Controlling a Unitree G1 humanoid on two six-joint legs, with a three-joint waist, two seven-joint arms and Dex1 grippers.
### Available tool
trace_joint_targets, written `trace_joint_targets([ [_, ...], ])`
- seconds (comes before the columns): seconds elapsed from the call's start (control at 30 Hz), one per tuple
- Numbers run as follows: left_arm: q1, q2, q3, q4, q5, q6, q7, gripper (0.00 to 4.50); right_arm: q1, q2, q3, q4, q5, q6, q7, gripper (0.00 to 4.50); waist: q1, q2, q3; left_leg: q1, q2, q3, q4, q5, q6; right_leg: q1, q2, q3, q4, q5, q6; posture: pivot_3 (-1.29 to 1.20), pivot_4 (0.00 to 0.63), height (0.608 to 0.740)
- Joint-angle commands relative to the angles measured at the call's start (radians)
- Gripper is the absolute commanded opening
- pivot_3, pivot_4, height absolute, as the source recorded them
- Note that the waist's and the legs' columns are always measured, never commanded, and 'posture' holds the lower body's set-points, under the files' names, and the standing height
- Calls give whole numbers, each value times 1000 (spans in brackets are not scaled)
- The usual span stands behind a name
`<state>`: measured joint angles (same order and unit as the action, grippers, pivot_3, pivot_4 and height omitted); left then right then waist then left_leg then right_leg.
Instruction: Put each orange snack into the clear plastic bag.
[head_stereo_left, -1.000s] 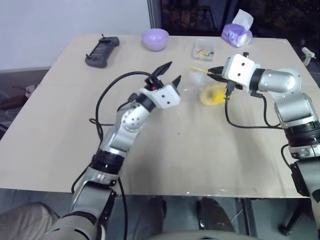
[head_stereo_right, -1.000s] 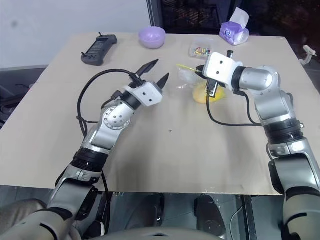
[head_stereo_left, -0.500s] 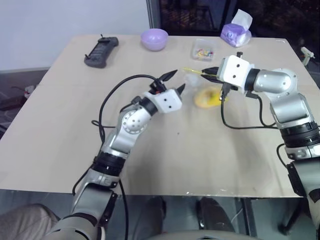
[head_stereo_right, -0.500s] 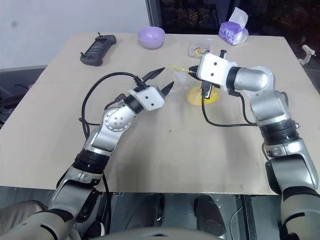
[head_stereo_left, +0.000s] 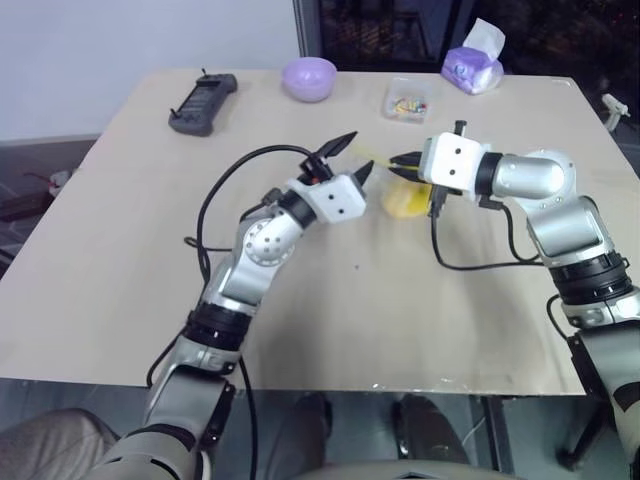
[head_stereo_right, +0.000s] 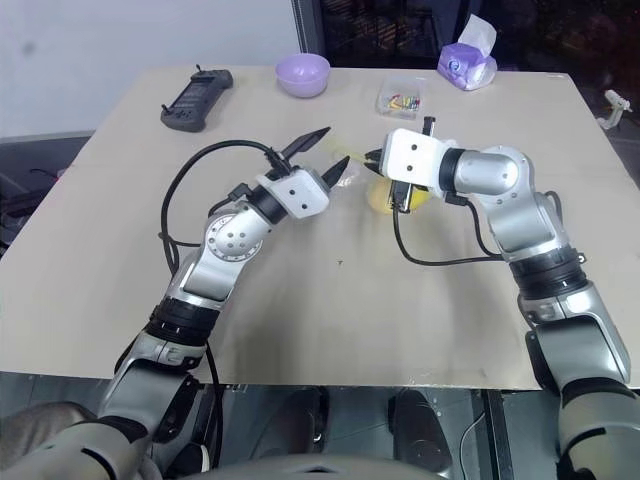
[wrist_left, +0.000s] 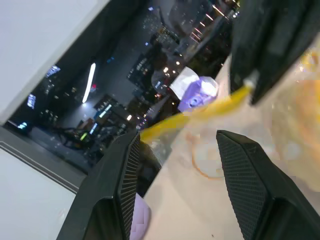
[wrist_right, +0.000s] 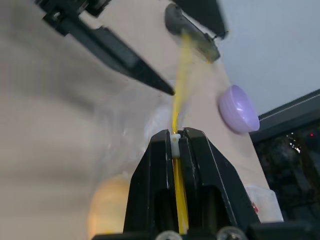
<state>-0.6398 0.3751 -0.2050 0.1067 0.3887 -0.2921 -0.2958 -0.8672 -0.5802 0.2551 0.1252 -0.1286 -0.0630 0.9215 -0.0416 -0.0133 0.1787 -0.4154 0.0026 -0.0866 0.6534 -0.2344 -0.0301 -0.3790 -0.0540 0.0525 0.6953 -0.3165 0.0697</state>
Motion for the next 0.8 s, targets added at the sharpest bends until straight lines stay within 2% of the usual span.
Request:
trace_joint_targets([
  [0.03, -21, 2, 15, -43, -12, -19, 8, 2559, 1, -10, -11, -42, -8, -8, -5, 0, 0, 0, 0, 0, 0, 0, 0, 0, 0, 0, 0, 0, 0, 0, 0, 0, 150, 740],
  [0.8, 5, -9, -18, -15, -22, 31, -89, 2559, 4, -14, -13, -61, -17, -39, 11, 0, 0, 0, 0, 0, 0, 0, 0, 0, 0, 0, 0, 0, 0, 0, 0, 0, 150, 740],
])
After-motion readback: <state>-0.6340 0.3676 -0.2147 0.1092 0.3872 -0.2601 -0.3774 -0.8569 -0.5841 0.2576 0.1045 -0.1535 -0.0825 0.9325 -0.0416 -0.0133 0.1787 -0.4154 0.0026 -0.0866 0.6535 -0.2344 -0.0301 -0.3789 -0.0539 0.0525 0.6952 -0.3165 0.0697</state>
